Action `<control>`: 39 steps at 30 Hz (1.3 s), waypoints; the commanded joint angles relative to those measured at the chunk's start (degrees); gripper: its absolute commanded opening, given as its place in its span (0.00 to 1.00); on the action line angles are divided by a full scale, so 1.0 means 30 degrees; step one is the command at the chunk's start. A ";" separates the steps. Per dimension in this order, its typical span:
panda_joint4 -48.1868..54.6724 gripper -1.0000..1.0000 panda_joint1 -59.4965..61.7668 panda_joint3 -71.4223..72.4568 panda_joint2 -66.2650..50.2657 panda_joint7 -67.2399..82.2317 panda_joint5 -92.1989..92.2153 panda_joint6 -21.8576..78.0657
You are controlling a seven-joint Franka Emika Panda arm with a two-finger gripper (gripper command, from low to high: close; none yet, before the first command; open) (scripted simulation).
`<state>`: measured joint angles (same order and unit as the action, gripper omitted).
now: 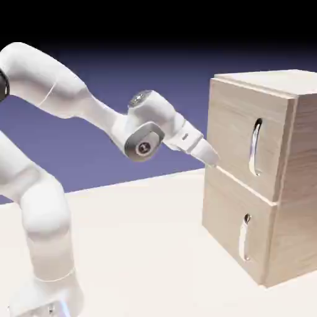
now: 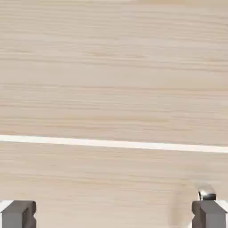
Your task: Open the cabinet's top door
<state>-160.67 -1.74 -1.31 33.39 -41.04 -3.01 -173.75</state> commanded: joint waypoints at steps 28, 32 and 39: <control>0.2592 0.50 -0.8115 -1.0171 0.5655 1.0979 -2.3258 0.1956; 0.2962 0.50 -0.9274 -1.1623 0.6463 1.2547 -2.6580 0.2235; 0.3610 0.50 -1.1302 -1.4166 0.7877 1.5292 -3.2394 0.2724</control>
<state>-149.84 -35.64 -43.81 57.02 4.83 -100.19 -165.58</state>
